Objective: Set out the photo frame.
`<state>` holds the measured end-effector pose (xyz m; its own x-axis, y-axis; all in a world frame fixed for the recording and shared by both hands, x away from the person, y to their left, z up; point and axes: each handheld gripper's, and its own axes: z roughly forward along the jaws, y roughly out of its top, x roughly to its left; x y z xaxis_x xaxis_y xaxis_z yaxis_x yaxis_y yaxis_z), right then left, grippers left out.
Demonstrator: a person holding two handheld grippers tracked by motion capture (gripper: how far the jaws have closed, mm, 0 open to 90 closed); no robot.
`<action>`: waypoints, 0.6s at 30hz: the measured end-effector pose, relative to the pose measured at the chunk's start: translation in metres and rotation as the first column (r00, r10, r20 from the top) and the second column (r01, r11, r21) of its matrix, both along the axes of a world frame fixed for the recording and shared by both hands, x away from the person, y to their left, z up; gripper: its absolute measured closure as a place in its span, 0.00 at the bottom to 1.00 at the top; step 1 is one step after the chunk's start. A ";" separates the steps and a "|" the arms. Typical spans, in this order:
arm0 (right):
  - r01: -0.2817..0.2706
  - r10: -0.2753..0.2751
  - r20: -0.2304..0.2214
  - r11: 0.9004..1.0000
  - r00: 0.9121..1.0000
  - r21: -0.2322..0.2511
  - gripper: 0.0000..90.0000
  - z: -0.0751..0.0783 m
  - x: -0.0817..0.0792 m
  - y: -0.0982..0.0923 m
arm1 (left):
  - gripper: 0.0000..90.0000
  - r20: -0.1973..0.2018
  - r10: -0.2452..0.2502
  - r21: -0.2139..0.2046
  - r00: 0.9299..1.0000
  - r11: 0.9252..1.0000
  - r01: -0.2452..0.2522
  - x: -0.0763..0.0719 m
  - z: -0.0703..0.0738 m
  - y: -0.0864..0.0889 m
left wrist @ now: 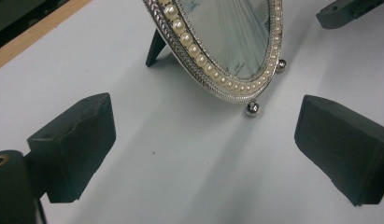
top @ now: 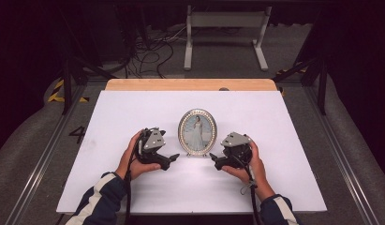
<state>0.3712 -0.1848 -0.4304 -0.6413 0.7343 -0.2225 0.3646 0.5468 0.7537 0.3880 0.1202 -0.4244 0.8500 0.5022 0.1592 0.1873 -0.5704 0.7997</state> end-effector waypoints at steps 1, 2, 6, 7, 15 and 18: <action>0.002 -0.002 0.003 1.000 1.000 -0.005 0.10 0.000 -0.001 0.000 | 0.06 0.001 0.009 0.006 1.000 1.000 -0.009 -0.001 0.000 0.002; 0.002 -0.002 0.005 1.000 1.000 -0.005 0.10 0.000 -0.001 0.000 | 0.06 0.002 0.011 0.007 1.000 1.000 -0.011 -0.002 0.001 0.004; -0.005 0.005 0.000 1.000 1.000 -0.007 0.11 0.000 -0.002 0.001 | 0.07 0.012 0.017 0.024 1.000 1.000 -0.017 -0.005 0.000 0.008; -0.010 0.010 -0.007 1.000 1.000 -0.009 0.11 -0.001 -0.002 0.002 | 0.07 0.020 0.028 0.028 0.999 0.999 -0.029 -0.008 0.000 0.011; -0.006 0.006 0.004 1.000 1.000 -0.011 0.11 0.000 -0.007 -0.003 | 0.07 0.043 0.039 0.047 0.998 0.998 -0.041 -0.017 -0.001 0.022; 0.000 0.000 0.003 1.000 1.000 -0.007 0.11 0.001 -0.008 -0.008 | 0.07 0.051 0.044 0.065 0.998 0.997 -0.048 -0.020 -0.001 0.025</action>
<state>0.3629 -0.1925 -0.4296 -0.6402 0.7331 -0.2296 0.3623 0.5517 0.7512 0.3676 0.1456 -0.4258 0.8166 0.5274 0.2346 0.1759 -0.6144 0.7691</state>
